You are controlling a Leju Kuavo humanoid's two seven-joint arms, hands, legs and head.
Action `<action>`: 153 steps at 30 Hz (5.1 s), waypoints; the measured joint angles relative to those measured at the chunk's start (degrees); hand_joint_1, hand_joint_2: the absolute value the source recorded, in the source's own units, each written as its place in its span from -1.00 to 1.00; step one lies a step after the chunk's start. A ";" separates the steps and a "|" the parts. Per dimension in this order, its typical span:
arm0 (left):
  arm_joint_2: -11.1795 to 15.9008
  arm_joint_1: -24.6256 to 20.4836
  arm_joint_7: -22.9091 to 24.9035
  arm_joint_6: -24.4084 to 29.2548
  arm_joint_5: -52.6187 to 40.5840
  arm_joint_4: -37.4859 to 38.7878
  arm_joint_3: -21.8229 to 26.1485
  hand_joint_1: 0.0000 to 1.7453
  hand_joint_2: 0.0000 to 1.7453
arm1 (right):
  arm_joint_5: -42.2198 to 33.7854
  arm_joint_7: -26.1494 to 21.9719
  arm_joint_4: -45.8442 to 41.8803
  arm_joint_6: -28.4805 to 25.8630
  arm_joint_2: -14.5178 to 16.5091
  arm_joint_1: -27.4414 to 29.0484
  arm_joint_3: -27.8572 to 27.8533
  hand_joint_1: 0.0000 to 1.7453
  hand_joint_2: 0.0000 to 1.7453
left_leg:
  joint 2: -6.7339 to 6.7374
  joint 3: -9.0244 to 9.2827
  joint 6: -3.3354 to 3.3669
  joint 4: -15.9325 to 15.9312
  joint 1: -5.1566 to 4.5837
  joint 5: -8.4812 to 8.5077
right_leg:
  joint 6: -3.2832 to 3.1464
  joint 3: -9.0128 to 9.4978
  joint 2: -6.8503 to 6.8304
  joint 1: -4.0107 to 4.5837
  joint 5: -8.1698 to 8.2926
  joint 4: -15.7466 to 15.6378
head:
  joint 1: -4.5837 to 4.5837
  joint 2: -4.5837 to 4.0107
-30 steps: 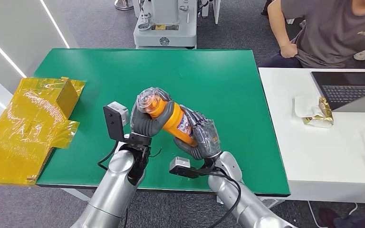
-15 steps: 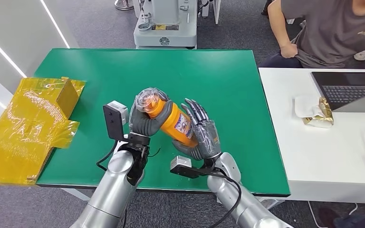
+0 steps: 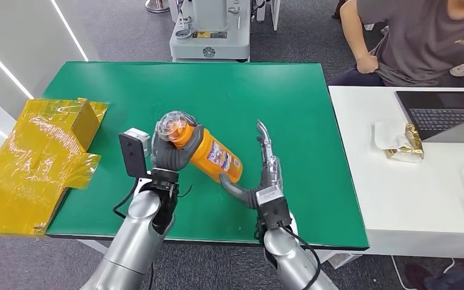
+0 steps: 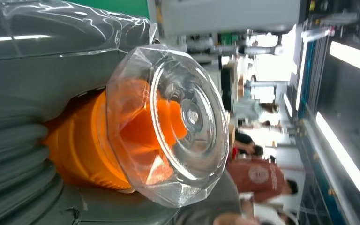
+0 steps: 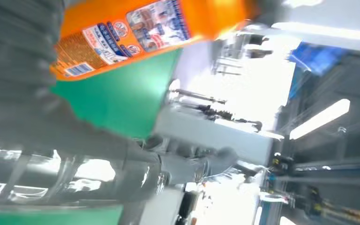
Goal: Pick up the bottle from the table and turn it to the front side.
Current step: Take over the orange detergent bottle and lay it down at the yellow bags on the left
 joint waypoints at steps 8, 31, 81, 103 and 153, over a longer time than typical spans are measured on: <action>1.27 -0.17 -0.36 0.48 -0.11 0.00 1.35 1.00 1.00 | -1.22 -0.04 -7.02 1.32 -1.27 2.50 1.63 -1.00 1.00 | -0.02 -0.01 0.00 0.00 0.00 0.00 | -0.01 -0.01 -0.03 0.01 -0.01 0.00 | 0.02 0.00; 10.95 -1.95 0.10 8.25 -7.31 -1.77 10.02 1.00 1.00 | -1.29 0.02 -26.83 -2.86 -3.91 14.09 2.36 -1.00 1.00 | 0.00 -0.01 -0.01 -0.03 -0.01 0.01 | -0.05 0.00 -0.02 0.01 -0.03 0.00 | 0.02 0.00; 26.64 1.18 -6.00 1.89 -24.77 -7.11 7.63 1.00 1.00 | 3.91 0.02 -30.45 1.74 -1.53 24.53 -2.47 -1.00 1.00 | 0.14 0.21 -0.41 -0.13 0.11 -0.19 | -0.36 0.06 0.13 0.12 -0.24 -0.01 | -0.21 0.00; 23.37 -6.23 1.44 30.71 -54.45 5.65 6.85 1.00 1.00 | 4.89 0.02 -31.13 0.54 -1.39 25.85 -2.95 -1.00 1.00 | 0.17 0.22 -0.49 -0.14 0.19 -0.13 | -0.40 0.05 0.15 0.19 -0.21 0.05 | -0.20 0.00; 28.00 -10.89 21.63 25.36 -88.49 36.04 6.91 1.00 1.00 | 4.01 0.04 -28.60 3.90 -1.11 25.50 -3.09 -1.00 1.00 | 0.17 0.16 -0.50 -0.15 0.20 -0.14 | -0.40 0.00 0.17 0.19 -0.23 0.05 | -0.20 0.00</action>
